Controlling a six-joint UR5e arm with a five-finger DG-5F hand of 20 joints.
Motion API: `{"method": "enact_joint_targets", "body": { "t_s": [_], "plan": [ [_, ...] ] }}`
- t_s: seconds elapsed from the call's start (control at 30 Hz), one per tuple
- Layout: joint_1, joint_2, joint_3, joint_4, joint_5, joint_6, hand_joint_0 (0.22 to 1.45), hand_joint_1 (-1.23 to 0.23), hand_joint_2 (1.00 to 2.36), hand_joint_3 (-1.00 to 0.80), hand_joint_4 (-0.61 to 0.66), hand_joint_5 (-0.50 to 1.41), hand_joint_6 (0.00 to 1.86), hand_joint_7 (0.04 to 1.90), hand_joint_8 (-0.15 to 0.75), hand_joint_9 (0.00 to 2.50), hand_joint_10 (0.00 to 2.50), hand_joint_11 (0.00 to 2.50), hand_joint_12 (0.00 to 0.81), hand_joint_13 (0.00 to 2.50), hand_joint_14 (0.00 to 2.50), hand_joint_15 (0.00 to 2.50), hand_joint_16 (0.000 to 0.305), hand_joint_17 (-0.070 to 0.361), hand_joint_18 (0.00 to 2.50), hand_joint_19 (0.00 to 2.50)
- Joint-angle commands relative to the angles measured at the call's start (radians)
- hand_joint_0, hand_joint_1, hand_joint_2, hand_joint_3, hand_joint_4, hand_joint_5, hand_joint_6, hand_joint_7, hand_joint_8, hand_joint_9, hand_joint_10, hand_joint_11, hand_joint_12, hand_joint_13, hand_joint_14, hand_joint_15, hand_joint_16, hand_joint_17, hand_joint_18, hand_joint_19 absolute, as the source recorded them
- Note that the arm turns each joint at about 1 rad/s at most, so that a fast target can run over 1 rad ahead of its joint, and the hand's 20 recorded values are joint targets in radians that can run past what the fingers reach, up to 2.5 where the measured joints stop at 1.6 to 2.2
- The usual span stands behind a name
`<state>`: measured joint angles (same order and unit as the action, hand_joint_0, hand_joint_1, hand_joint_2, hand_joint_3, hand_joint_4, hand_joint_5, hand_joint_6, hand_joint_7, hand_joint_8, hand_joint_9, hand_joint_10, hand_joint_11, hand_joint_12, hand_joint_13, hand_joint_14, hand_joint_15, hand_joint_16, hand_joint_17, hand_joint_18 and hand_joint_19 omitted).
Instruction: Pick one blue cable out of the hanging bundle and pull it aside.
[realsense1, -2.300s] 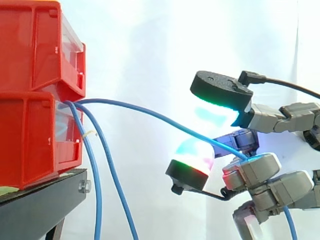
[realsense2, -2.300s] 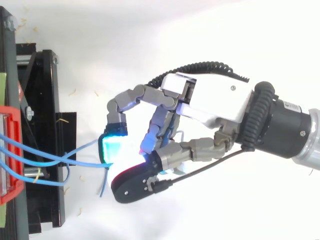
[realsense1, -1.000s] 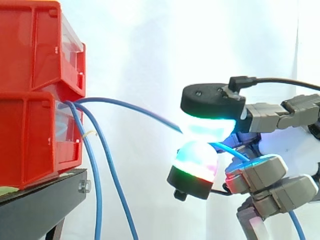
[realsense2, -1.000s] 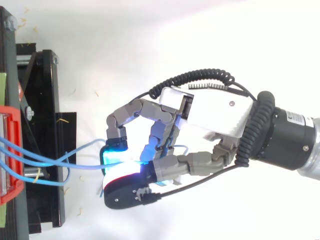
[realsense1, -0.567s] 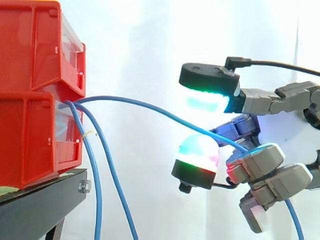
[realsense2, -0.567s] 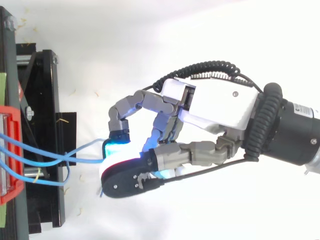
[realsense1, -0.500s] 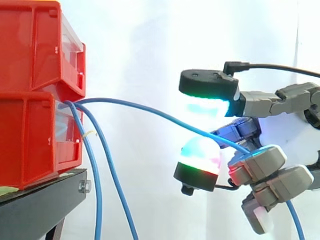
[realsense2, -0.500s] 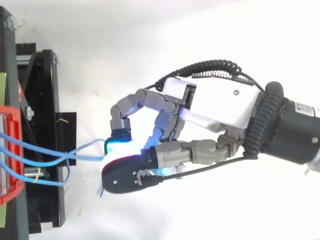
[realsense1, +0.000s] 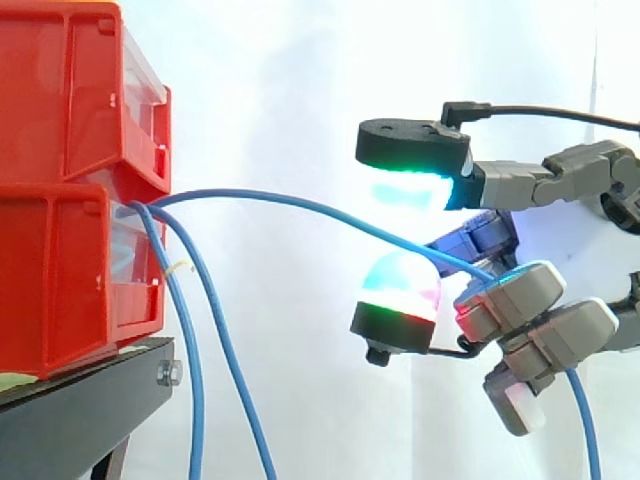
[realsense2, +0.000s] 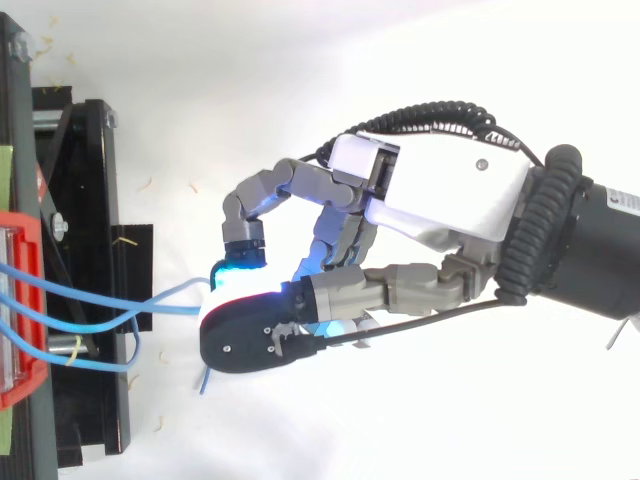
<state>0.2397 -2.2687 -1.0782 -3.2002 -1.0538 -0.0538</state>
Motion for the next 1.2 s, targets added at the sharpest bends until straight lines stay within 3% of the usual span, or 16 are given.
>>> {"method": "enact_joint_targets", "body": {
  "t_s": [0.0, 0.2, 0.33, 0.47, 0.63, 0.9, 1.07, 1.1, 1.13, 1.17],
  "plan": [
    [0.001, 0.001, 0.007, -0.009, 0.0, 0.0, 0.5, -0.55, 1.01, -0.43, 0.14, -0.09, 0.88, 1.18, 0.289, 1.41, 0.03, 1.53, 0.398, 1.52, 0.02, 1.3, 0.057, 0.129, 0.99, 0.82],
    [0.0, 0.003, 0.024, -0.023, 0.0, -0.001, 0.55, -0.58, 1.02, -0.3, 0.14, -0.09, 0.88, 1.2, 0.265, 1.4, 0.03, 1.54, 0.367, 1.5, 0.02, 1.32, 0.053, 0.119, 0.97, 0.84],
    [0.0, 0.003, 0.043, -0.05, 0.0, 0.0, 0.54, -0.64, 1.01, -0.13, 0.13, -0.08, 0.87, 1.22, 0.352, 1.46, 0.02, 1.49, 0.469, 1.58, 0.01, 1.26, 0.067, 0.152, 1.11, 0.75],
    [0.0, 0.003, 0.05, -0.07, 0.003, 0.0, 0.54, -0.7, 1.0, -0.01, 0.1, -0.07, 0.88, 1.24, 0.382, 1.46, 0.02, 1.45, 0.508, 1.59, 0.01, 1.23, 0.073, 0.164, 1.16, 0.72],
    [-0.003, 0.003, 0.052, -0.072, 0.003, 0.002, 0.52, -0.75, 1.16, 0.02, 0.07, -0.07, 0.88, 1.29, 0.386, 1.43, 0.02, 1.45, 0.507, 1.55, 0.01, 1.22, 0.072, 0.162, 1.15, 0.71],
    [-0.01, 0.001, 0.052, -0.036, 0.006, 0.028, 0.61, -0.82, 1.0, 0.12, -0.06, -0.08, 0.9, 1.34, 0.352, 1.37, 0.02, 1.43, 0.476, 1.48, 0.02, 1.21, 0.066, 0.148, 1.09, 0.71],
    [-0.01, 0.001, 0.049, 0.0, 0.006, 0.052, 0.64, -0.84, 1.0, 0.16, -0.16, -0.08, 0.91, 1.38, 0.325, 1.35, 0.02, 1.42, 0.459, 1.44, 0.02, 1.19, 0.062, 0.139, 1.05, 0.72],
    [-0.01, 0.001, 0.049, 0.011, 0.008, 0.058, 0.63, -0.84, 1.03, 0.17, -0.17, -0.08, 0.91, 1.38, 0.323, 1.35, 0.02, 1.41, 0.458, 1.44, 0.02, 1.18, 0.062, 0.139, 1.06, 0.71],
    [-0.011, 0.001, 0.049, 0.016, 0.008, 0.06, 0.6, -0.83, 1.18, 0.14, -0.19, -0.07, 0.91, 1.38, 0.324, 1.35, 0.02, 1.37, 0.467, 1.44, 0.02, 1.16, 0.063, 0.141, 1.07, 0.71],
    [-0.01, 0.001, 0.043, 0.028, 0.008, 0.061, 0.6, -0.83, 1.22, 0.15, -0.21, -0.07, 0.91, 1.39, 0.317, 1.35, 0.02, 1.35, 0.464, 1.44, 0.02, 1.15, 0.062, 0.14, 1.06, 0.71]
  ]
}}
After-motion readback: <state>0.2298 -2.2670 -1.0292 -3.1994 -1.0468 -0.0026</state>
